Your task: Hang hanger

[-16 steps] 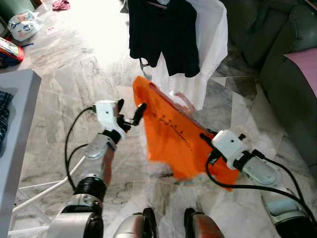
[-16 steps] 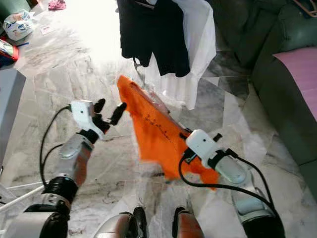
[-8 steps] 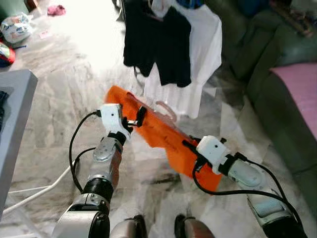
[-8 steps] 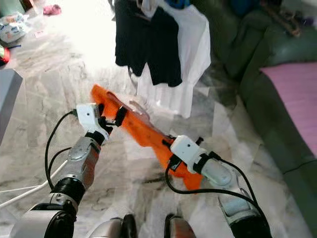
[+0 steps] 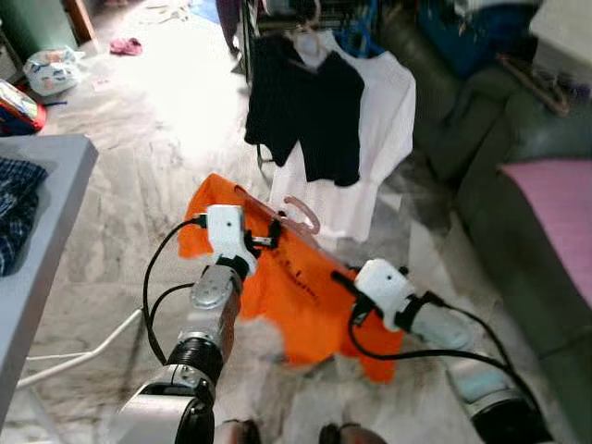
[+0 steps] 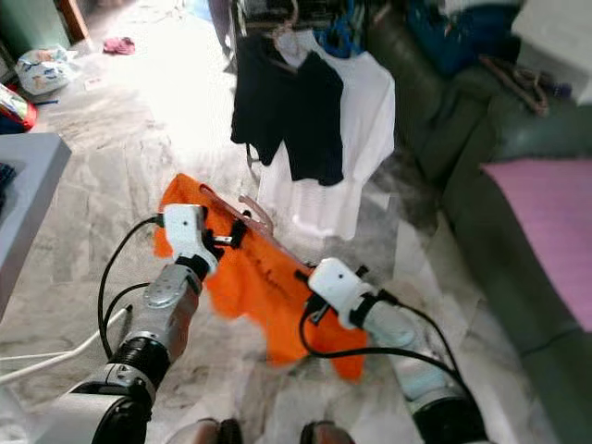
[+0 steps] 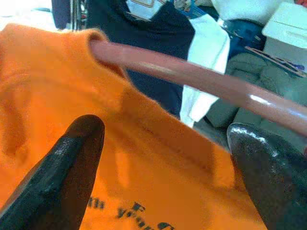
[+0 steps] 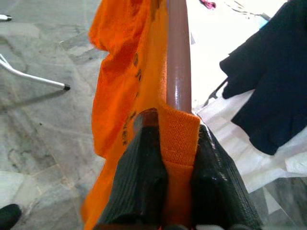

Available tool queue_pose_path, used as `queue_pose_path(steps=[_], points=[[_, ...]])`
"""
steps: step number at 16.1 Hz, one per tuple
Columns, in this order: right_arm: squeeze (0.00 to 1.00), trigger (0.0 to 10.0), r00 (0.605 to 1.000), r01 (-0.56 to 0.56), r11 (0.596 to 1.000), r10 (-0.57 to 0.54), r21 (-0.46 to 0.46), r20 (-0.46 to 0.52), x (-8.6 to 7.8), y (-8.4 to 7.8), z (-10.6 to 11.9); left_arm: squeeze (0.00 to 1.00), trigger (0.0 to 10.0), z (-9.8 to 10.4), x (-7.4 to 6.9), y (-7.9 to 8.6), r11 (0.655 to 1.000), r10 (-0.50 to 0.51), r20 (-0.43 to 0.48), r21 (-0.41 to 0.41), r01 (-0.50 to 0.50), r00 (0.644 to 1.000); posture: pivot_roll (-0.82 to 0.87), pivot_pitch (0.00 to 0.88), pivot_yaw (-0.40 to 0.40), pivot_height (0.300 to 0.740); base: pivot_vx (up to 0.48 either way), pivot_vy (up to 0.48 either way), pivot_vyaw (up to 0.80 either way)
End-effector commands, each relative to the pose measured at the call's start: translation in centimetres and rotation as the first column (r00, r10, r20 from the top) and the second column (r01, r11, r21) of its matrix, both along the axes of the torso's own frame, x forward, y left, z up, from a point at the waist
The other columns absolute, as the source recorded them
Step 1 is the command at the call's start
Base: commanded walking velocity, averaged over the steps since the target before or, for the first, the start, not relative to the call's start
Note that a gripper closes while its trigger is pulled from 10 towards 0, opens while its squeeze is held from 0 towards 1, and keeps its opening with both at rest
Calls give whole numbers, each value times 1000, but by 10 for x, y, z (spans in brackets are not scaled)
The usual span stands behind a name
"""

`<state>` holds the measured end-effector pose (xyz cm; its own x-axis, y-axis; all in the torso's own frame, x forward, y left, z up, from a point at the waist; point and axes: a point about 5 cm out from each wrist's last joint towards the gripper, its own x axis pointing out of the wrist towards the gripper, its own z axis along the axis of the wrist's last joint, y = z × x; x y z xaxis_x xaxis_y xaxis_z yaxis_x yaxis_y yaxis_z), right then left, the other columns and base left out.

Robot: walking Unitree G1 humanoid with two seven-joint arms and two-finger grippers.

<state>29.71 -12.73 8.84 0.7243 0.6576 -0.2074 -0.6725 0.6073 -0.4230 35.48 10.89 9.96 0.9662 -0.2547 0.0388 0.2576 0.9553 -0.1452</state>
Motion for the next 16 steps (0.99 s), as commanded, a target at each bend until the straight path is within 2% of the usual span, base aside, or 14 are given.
queue_pose_path(steps=[1,2,4,6,8,10,11,12,14,16], points=[[0,10000,999,-38,999,38,14,9,4,11,2,0,10000,-5,-3,4,1000,23,-4,17,-23,1000,0,50,-61,740,0,0,0],[0,10000,999,-51,999,51,6,-4,3,15,-4,0,10000,-8,-4,9,999,51,-10,18,-51,999,12,64,-51,740,0,0,0],[0,10000,998,-68,998,68,1,-5,2,24,-5,0,10000,-8,-6,22,990,141,-11,-31,-141,990,22,108,-44,740,0,0,0],[0,10000,1000,-14,1000,13,-13,-7,8,15,-6,0,10000,-10,-10,24,988,154,6,-26,-154,988,48,136,-52,740,0,0,0],[0,10000,998,62,998,-62,-25,20,17,-1,-1,0,10000,-5,-14,26,990,140,73,0,-140,987,44,149,-48,740,0,0,0],[0,10000,983,175,985,-174,-4,60,24,-13,5,0,10000,-22,-20,35,988,148,-9,37,-147,989,16,146,-41,740,0,0,0],[0,10000,976,204,978,-206,32,74,26,-16,11,0,10000,-21,-19,35,990,135,-9,43,-135,991,19,163,-32,740,0,0,0],[0,10000,969,225,971,-232,84,85,26,-18,16,0,10000,-20,-18,34,991,97,9,96,-97,995,18,161,-24,740,0,0,0],[0,10000,974,205,978,-208,44,90,24,-20,13,0,10000,-18,-16,38,991,109,-1,81,-109,994,2,179,-3,740,0,0,0],[0,10000,987,148,988,-151,51,54,15,-19,7,0,10000,-15,-13,34,994,86,-1,69,-85,996,1,178,13,740,0,0,0]])
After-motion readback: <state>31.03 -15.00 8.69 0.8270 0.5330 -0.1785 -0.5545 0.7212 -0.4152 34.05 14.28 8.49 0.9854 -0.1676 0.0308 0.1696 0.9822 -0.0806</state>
